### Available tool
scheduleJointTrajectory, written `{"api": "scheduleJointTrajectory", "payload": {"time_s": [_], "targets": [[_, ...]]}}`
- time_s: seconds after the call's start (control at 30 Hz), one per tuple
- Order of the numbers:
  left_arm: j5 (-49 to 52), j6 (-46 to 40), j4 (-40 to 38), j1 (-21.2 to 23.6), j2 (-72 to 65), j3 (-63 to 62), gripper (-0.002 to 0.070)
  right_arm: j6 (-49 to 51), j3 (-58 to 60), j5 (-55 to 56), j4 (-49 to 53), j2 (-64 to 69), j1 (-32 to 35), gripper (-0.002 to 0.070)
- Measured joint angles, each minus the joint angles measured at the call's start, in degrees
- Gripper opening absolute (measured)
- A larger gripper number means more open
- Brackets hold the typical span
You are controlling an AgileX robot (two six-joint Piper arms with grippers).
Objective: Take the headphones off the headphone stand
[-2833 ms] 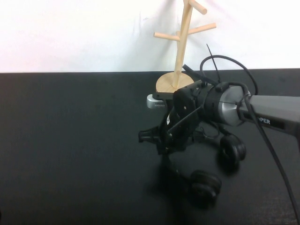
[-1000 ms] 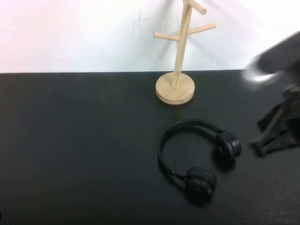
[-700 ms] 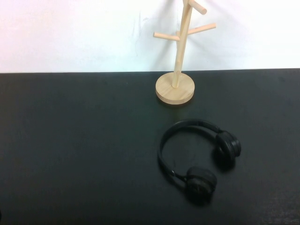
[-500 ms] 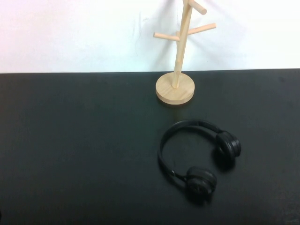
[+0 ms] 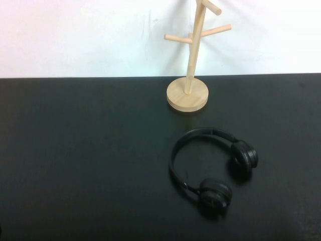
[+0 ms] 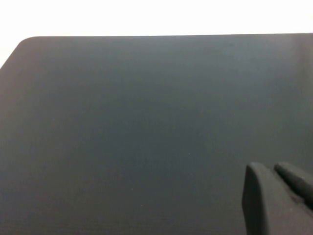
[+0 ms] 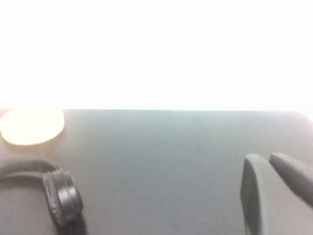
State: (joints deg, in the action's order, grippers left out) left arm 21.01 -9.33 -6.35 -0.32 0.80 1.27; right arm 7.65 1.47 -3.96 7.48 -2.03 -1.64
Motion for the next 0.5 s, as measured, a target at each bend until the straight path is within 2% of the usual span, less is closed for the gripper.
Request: {"api": "scheduleJointTrajectory", "payload": {"time_s": [0.3,0.5], "targets": [[0.0,0.0,0.0,0.0,0.0,0.0,0.0,-2.1,0.0,-0.9,0.4,0.0,0.0,-0.0006],[0.0,0.0,0.0,0.0,0.0,0.0,0.0,-12.5,0.0,-4.4,-10.2,0.0,0.6,-0.0006]]}}
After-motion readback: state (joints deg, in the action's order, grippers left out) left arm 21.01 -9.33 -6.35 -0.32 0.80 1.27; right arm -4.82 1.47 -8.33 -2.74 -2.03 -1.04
